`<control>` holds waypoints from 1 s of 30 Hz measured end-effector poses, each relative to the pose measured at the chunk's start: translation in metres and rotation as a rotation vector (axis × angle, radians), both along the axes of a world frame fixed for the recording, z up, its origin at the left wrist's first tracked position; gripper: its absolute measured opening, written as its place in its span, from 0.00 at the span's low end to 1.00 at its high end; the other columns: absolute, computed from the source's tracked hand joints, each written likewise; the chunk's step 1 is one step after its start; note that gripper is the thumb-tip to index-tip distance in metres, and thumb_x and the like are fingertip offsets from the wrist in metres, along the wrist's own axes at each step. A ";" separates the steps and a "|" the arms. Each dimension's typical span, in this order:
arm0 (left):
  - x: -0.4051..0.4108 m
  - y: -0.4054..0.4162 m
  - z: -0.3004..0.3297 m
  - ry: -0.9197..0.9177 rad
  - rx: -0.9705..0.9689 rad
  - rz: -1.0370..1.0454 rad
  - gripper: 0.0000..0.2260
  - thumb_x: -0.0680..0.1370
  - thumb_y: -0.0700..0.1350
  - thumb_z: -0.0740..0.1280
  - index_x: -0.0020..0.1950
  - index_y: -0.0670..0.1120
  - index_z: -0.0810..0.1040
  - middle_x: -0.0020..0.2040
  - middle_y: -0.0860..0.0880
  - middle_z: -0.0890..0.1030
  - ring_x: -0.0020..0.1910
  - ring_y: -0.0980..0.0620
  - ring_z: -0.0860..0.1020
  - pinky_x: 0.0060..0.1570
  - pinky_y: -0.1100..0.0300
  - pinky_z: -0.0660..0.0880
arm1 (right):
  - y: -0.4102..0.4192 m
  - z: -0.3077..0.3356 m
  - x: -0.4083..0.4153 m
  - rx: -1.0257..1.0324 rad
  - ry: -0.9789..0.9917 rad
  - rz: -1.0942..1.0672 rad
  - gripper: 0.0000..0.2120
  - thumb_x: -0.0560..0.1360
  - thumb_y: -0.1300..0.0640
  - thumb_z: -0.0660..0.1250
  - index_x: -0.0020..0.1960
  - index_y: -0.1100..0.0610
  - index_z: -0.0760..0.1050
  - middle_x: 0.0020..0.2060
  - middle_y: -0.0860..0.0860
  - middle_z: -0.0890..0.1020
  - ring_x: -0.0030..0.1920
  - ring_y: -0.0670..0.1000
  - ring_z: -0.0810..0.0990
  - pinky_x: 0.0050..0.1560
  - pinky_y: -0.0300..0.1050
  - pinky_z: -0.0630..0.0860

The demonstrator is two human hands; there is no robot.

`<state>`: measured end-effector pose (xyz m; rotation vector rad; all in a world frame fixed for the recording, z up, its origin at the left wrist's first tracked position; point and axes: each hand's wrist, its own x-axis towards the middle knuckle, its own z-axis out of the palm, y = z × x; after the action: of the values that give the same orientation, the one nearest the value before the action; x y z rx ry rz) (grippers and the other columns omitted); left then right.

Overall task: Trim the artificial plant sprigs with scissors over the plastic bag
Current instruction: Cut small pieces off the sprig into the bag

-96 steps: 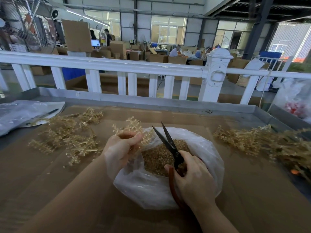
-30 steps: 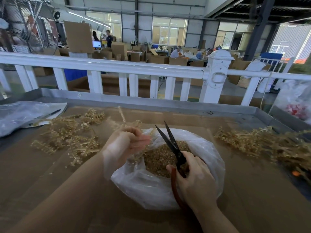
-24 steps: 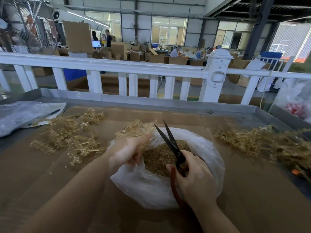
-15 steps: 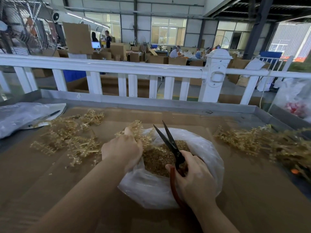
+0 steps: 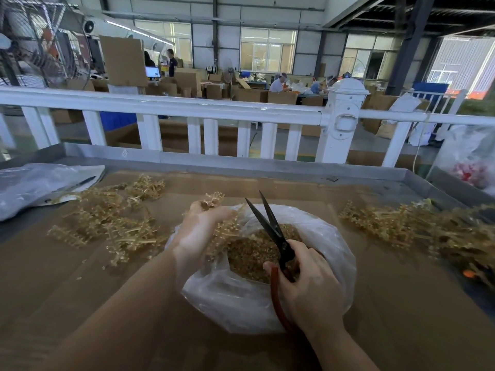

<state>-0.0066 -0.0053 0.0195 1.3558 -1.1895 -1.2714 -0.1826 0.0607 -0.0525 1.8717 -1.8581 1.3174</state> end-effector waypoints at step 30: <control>-0.012 0.009 -0.009 0.491 0.056 0.054 0.10 0.71 0.31 0.71 0.50 0.37 0.76 0.29 0.46 0.81 0.28 0.54 0.81 0.30 0.64 0.78 | 0.002 -0.001 -0.001 0.035 -0.017 -0.013 0.21 0.70 0.41 0.71 0.57 0.52 0.78 0.41 0.43 0.80 0.43 0.46 0.78 0.43 0.32 0.68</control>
<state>-0.0183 0.0036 0.0109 1.0220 -0.7757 -1.4969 -0.1841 0.0632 -0.0533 1.8675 -1.9104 1.3087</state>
